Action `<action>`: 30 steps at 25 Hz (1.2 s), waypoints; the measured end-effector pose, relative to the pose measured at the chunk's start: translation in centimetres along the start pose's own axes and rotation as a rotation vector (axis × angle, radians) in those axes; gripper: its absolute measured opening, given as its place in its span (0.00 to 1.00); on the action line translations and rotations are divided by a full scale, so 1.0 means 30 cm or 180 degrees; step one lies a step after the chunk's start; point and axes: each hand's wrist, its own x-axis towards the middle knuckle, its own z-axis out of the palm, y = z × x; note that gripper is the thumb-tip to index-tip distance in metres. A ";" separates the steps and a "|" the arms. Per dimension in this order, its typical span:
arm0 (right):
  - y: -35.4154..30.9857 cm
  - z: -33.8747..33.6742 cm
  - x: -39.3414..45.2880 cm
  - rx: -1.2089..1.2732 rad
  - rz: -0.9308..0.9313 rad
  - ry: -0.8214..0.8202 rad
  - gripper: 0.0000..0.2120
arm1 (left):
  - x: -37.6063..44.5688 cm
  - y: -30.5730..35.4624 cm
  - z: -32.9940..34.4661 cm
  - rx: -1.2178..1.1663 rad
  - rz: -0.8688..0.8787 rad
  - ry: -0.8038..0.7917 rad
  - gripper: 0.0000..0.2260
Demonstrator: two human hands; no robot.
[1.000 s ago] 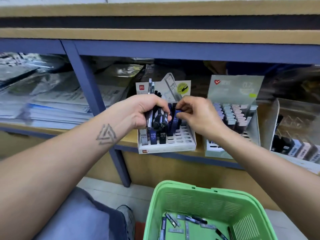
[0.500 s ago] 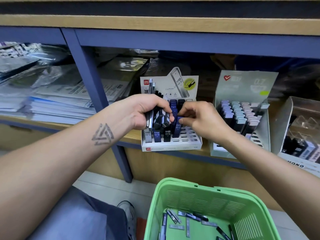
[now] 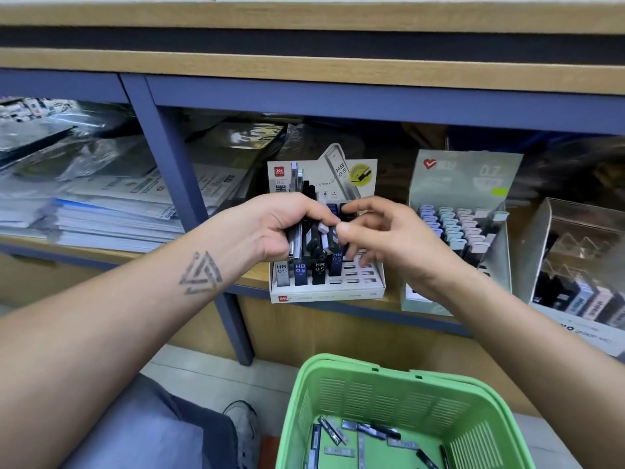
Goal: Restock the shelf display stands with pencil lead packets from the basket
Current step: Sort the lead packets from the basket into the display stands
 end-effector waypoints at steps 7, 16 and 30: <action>-0.036 -0.021 -0.035 0.0172 0.0374 0.0103 0.21 | 0.012 -0.002 0.069 -0.0118 0.0138 -0.0082 0.10; -0.066 -0.226 -0.099 -0.0984 0.0151 0.0769 0.14 | 0.009 0.016 0.197 -0.0111 0.0524 -0.0084 0.11; 0.026 -0.592 -0.392 0.0223 0.0089 0.1431 0.11 | 0.006 -0.061 0.641 -0.0270 0.0902 -0.0149 0.05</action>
